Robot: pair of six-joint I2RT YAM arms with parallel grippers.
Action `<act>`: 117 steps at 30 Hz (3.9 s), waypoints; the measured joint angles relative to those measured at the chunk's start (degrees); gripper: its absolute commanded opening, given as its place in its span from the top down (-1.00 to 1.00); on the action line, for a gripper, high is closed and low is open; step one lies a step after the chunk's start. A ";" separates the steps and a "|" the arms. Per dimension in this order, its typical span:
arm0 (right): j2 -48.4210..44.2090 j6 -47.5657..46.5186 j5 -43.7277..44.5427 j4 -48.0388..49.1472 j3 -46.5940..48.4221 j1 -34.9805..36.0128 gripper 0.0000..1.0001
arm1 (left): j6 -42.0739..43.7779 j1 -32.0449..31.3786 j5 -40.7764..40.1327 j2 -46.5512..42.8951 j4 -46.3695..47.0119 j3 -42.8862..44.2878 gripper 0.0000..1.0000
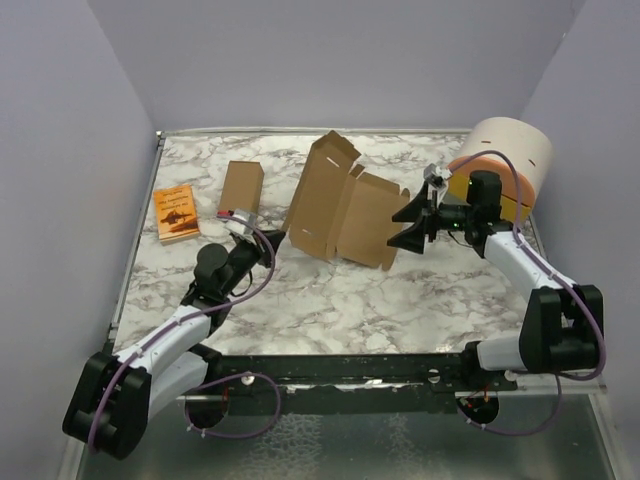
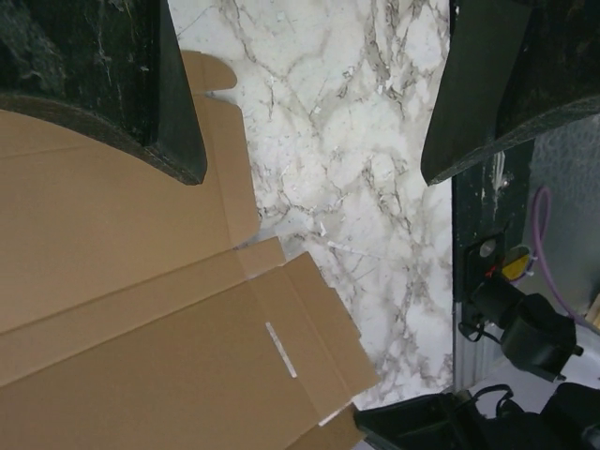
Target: Fold the paper box
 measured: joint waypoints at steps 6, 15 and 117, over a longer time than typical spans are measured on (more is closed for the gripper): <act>2.73 1.57 3.56 0.81 -0.44 -0.37 -0.98 | 1.29 -1.46 5.27 0.15 2.75 1.25 1.00; 1.77 3.98 1.64 2.34 -0.68 -12.09 -0.94 | 5.60 -3.45 7.48 -6.49 2.84 1.27 1.00; -5.97 -39.04 -10.95 -20.46 2.03 -5.68 -0.98 | -37.07 13.33 14.34 3.98 -16.72 27.61 1.00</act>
